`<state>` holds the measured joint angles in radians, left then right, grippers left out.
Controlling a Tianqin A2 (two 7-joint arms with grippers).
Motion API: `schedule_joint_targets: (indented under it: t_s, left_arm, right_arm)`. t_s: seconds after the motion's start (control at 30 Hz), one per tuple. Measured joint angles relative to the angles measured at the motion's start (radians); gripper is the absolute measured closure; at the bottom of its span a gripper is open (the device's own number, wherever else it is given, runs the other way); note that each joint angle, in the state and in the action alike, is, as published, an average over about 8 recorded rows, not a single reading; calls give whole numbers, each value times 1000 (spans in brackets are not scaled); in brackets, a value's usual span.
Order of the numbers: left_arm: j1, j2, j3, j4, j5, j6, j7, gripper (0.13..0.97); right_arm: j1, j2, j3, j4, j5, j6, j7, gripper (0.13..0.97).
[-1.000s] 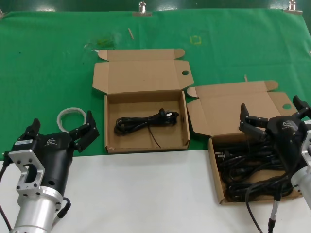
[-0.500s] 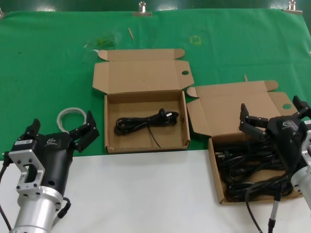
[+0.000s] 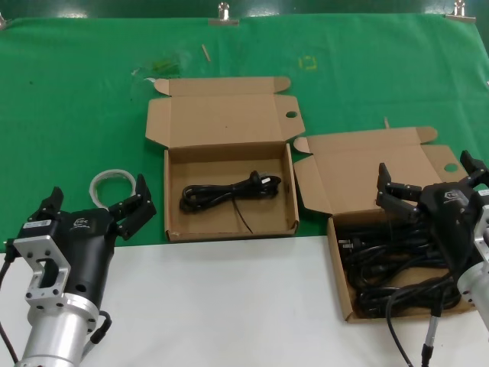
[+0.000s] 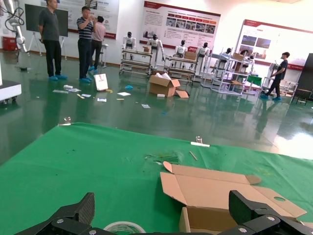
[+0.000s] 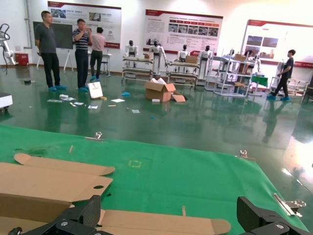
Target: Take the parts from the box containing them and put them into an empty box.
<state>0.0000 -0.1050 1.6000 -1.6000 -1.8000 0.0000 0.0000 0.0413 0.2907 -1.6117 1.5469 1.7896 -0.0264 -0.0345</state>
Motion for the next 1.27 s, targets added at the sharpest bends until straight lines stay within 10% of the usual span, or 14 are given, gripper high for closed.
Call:
schedule_joint_targets:
  t_s: [1.27]
  left_arm:
    - [0, 0, 0, 0, 0, 0, 0, 132]
  right_arm:
    - [0, 0, 0, 0, 0, 0, 0, 129]
